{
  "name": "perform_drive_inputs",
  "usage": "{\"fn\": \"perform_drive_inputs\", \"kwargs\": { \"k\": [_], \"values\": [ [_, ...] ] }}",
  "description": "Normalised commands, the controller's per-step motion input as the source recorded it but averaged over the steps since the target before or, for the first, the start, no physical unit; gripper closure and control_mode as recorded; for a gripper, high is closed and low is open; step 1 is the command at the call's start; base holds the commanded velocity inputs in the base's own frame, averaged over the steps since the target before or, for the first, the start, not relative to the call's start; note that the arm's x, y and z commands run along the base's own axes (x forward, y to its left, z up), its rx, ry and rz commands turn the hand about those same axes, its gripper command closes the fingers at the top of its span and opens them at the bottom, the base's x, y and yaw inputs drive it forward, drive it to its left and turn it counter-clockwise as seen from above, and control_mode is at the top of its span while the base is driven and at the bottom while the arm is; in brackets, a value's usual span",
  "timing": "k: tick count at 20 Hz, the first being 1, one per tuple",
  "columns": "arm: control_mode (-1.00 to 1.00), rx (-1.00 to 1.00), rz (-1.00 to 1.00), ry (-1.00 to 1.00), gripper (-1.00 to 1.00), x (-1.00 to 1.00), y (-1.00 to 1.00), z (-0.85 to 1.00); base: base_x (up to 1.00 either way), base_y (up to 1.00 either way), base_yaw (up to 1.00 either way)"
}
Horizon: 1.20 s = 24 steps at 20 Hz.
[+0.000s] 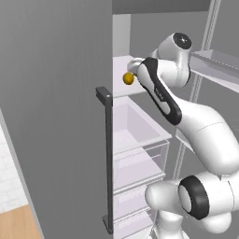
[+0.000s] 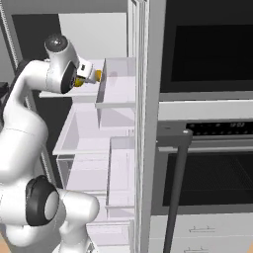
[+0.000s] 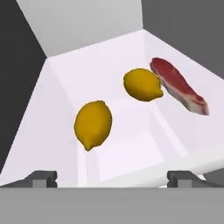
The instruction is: Place one lemon and one steak in each tupperware on the nearby counter, to pack two identical lunches.
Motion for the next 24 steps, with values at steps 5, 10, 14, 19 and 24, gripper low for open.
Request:
{"fn": "perform_drive_inputs", "kwargs": {
  "k": [5,10,14,19,24],
  "values": [
    [-1.0,0.0,0.0,0.09,-1.0,0.47,0.46,-0.31,0.0,0.0,0.0],
    [-1.0,0.0,0.0,0.0,-1.0,0.66,0.16,-0.25,0.0,0.0,0.0],
    [-1.0,0.0,0.0,0.0,-1.0,0.51,0.07,-0.17,0.0,0.0,0.0],
    [-1.0,0.0,0.0,0.03,-1.0,0.18,0.0,-0.24,0.0,0.0,0.0],
    [-1.0,0.0,0.0,0.03,1.0,0.02,0.03,-0.38,0.0,0.0,0.0]
  ]
}}
